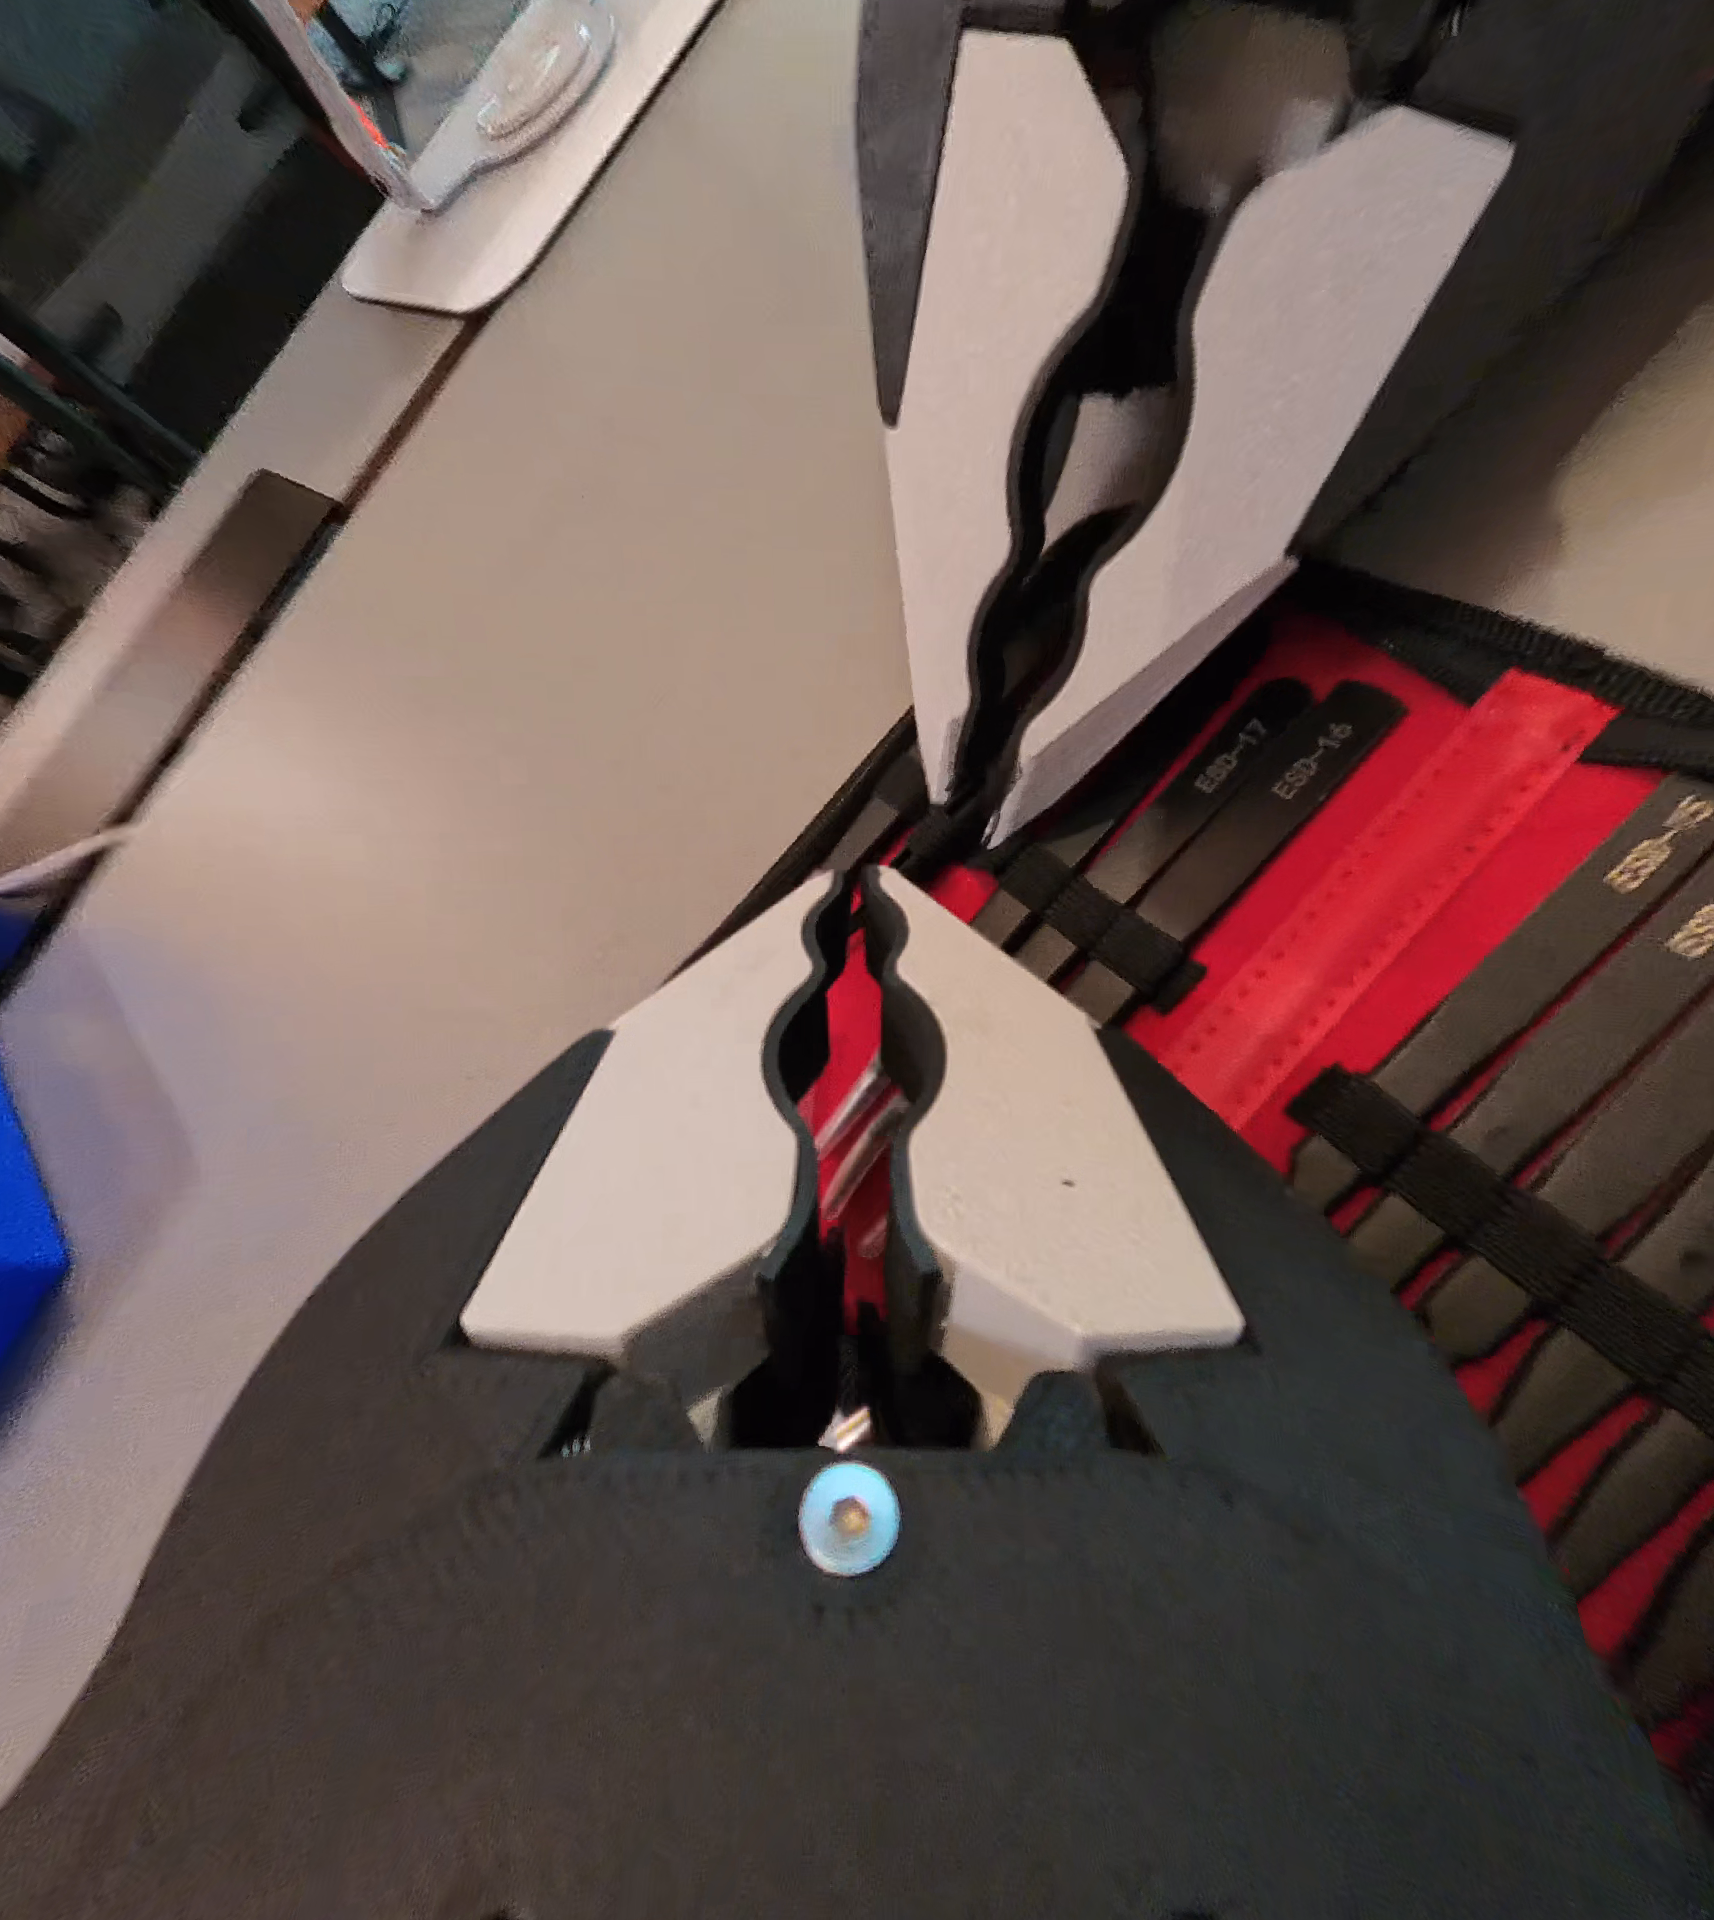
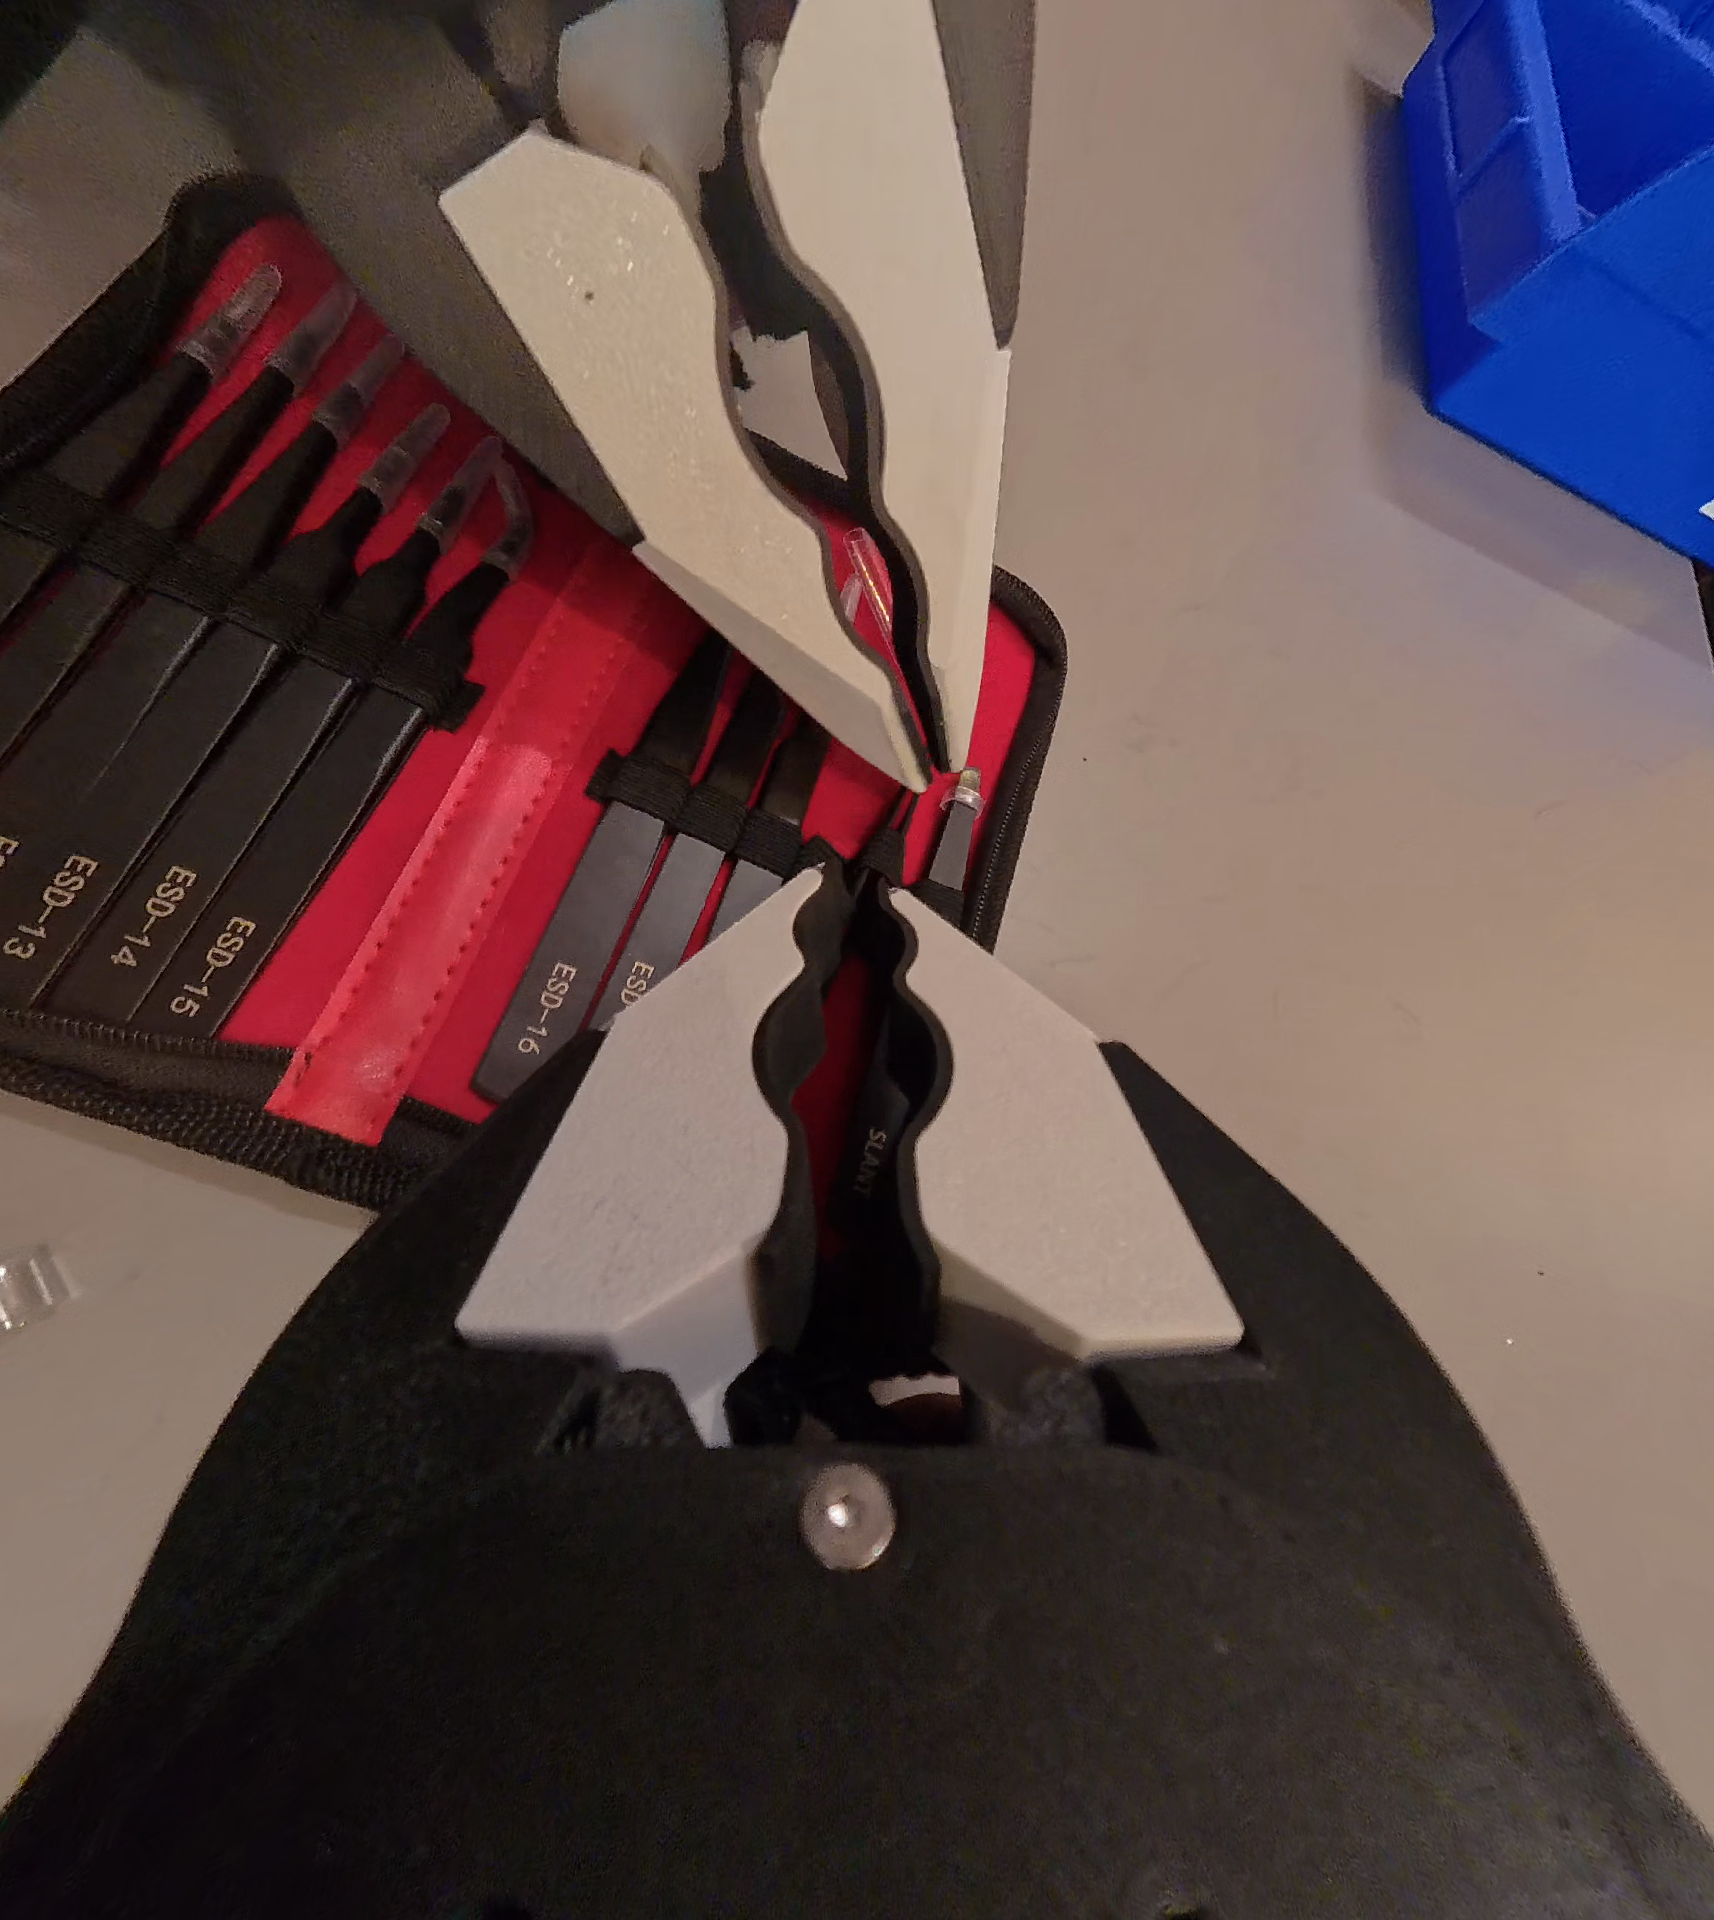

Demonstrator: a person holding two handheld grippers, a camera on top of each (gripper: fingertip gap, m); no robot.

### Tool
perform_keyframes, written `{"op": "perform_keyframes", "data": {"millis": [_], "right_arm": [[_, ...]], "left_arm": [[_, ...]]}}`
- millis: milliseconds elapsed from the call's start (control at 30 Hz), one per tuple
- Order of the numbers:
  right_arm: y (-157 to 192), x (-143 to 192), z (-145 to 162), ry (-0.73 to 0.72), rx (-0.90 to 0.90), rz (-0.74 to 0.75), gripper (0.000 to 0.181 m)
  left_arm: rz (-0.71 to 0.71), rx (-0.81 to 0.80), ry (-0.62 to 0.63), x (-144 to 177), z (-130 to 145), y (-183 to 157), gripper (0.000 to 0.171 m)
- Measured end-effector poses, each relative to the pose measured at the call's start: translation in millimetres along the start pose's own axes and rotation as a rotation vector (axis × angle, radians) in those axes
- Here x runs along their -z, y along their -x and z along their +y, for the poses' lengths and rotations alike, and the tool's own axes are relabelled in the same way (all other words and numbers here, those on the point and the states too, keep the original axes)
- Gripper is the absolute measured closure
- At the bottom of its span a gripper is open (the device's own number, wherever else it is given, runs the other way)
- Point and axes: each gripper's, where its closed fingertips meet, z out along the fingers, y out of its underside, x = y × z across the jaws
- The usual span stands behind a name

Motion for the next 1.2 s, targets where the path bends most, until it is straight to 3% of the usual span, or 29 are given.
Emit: {"op": "perform_keyframes", "data": {"millis": [67,333,567,633,767,833,900,1000,1200], "right_arm": [[-0.4,-0.5,0.0,0.003,0.014,-0.005,0.179],[-3.7,1.0,-1.1,0.134,0.139,-0.003,0.175],[3.3,24.1,11.9,0.2,-0.117,-0.111,0.167],[3.4,24.1,14.9,0.183,-0.188,-0.106,0.175],[6.1,21.5,16.3,0.189,-0.215,-0.1,0.181],[5.9,21.5,16.2,0.196,-0.203,-0.094,0.181],[5.2,21.1,16.3,0.204,-0.168,-0.079,0.181],[3.1,20.5,16.1,0.232,-0.134,-0.061,0.181],[-6.6,20.3,18.4,0.334,0.006,0.003,0.181]], "left_arm": [[0.065,0.02,0.013,-2.4,-0.3,-7.5,0.171],[0.071,-0.036,0.026,-2.1,2.9,-5.0,0.163],[0.098,-0.096,0.064,-4.8,4.6,-3.6,0.167],[0.08,-0.086,0.081,-3.5,7.2,-0.7,0.167],[0.072,0.051,0.149,9.9,20.9,11.5,0.15],[0.094,0.149,0.146,18.3,24.0,21.1,0.111],[0.222,0.279,0.185,21.5,32.5,13.0,0.092],[0.302,0.332,0.188,18.7,36.1,7.4,0.088],[0.301,0.301,0.185,17.9,38.6,4.9,0.084]]}}
